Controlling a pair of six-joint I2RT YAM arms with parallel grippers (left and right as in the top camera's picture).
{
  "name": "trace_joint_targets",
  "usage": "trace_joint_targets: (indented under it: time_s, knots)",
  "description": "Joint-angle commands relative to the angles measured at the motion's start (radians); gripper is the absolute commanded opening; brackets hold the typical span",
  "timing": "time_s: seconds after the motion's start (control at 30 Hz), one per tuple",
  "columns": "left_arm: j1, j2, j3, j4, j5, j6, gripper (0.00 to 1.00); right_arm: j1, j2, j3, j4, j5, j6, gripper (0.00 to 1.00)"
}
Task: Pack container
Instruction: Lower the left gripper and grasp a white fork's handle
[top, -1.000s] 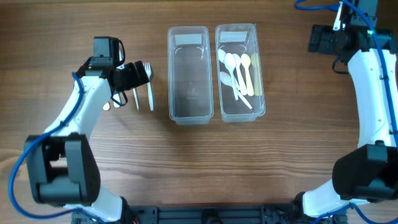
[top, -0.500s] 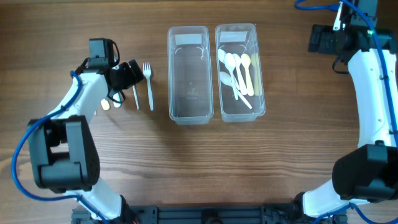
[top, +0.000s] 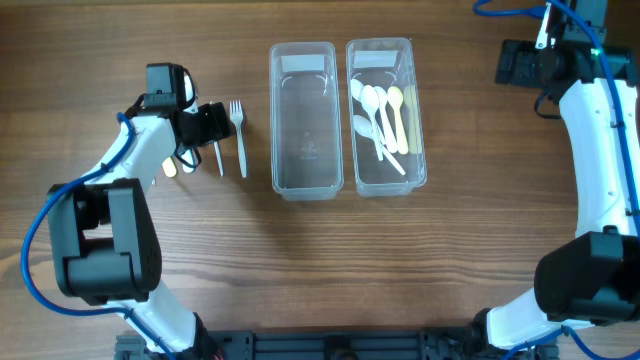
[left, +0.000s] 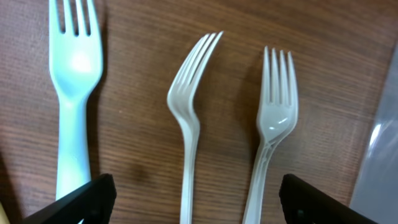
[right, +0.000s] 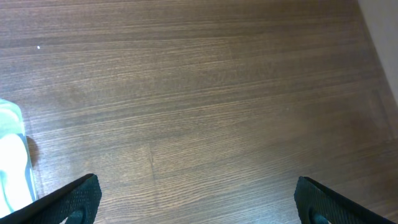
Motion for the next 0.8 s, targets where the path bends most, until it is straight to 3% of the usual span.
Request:
trace_joint_targets:
  time_s: [0.0, 0.23, 0.77]
  knots:
    - [0.002, 0.005, 0.017, 0.039, 0.035, 0.097, 0.76, 0.002, -0.005, 0.011, 0.002, 0.017, -0.010, 1.00]
    - [0.002, 0.017, 0.017, 0.072, 0.023, 0.096, 0.67, 0.002, -0.005, 0.011, 0.002, 0.017, -0.009, 1.00]
    - [-0.044, 0.074, 0.017, 0.054, -0.093, 0.092, 0.65, 0.002, -0.005, 0.011, 0.002, 0.017, -0.010, 1.00]
